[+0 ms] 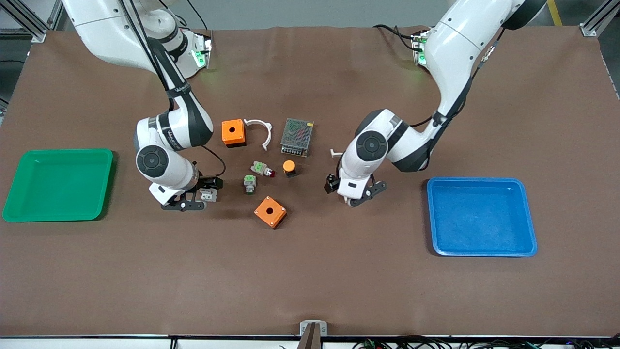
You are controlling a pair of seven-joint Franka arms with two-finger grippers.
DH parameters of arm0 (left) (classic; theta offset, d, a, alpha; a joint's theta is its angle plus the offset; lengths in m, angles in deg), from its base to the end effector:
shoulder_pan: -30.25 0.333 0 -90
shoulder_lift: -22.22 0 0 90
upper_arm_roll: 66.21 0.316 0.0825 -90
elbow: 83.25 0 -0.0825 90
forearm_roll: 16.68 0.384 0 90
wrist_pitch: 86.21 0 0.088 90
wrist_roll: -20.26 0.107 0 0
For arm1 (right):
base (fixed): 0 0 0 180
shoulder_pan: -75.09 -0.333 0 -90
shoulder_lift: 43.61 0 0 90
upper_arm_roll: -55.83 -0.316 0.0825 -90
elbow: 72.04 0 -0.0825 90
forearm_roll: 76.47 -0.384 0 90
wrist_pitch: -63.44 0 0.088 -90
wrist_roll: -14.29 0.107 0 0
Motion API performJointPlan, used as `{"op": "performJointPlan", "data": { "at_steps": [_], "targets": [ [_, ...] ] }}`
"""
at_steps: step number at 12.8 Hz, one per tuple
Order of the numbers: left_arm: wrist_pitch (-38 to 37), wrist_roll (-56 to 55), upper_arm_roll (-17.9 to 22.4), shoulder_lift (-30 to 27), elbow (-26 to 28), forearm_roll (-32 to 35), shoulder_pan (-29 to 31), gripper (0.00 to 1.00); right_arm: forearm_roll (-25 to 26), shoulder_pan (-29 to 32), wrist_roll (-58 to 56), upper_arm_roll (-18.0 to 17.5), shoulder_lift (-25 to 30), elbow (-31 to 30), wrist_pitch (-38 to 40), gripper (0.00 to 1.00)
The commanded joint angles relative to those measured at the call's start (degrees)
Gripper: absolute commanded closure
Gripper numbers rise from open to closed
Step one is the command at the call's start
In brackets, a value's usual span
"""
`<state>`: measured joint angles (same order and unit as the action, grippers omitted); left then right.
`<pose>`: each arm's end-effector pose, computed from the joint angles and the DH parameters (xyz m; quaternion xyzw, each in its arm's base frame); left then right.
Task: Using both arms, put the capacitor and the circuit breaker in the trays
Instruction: 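Reach the right gripper to the breaker while the left gripper reaches the capacitor, then close the right gripper on the breaker while the left gripper grasps the capacitor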
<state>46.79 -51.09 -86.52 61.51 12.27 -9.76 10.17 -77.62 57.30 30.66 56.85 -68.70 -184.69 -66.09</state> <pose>0.5393 -0.4195 0.2270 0.9625 0.2631 -0.0510 0.0429 0.5741 0.1739 0.2371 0.9974 -0.0029 -0.0695 0.0171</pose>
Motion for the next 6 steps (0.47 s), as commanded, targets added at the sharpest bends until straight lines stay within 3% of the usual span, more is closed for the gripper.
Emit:
{"op": "performJointPlan", "data": {
  "at_steps": [1,4,6],
  "targets": [
    [1.5,-2.8,0.5,1.8,-1.8,1.6,-2.1,0.13,0.0,-0.1,1.0,0.0,-0.5,-0.5,-0.5,0.01],
    [3.7,-2.9,0.5,3.3,-1.8,1.7,-2.2,0.20,0.0,-0.1,1.0,0.0,-1.1,-0.5,-0.9,0.03],
    [3.7,-2.9,0.5,3.7,-1.7,2.0,-2.4,0.28,0.0,-0.1,0.9,-0.1,-1.3,-0.5,-1.2,0.12]
  ]
}}
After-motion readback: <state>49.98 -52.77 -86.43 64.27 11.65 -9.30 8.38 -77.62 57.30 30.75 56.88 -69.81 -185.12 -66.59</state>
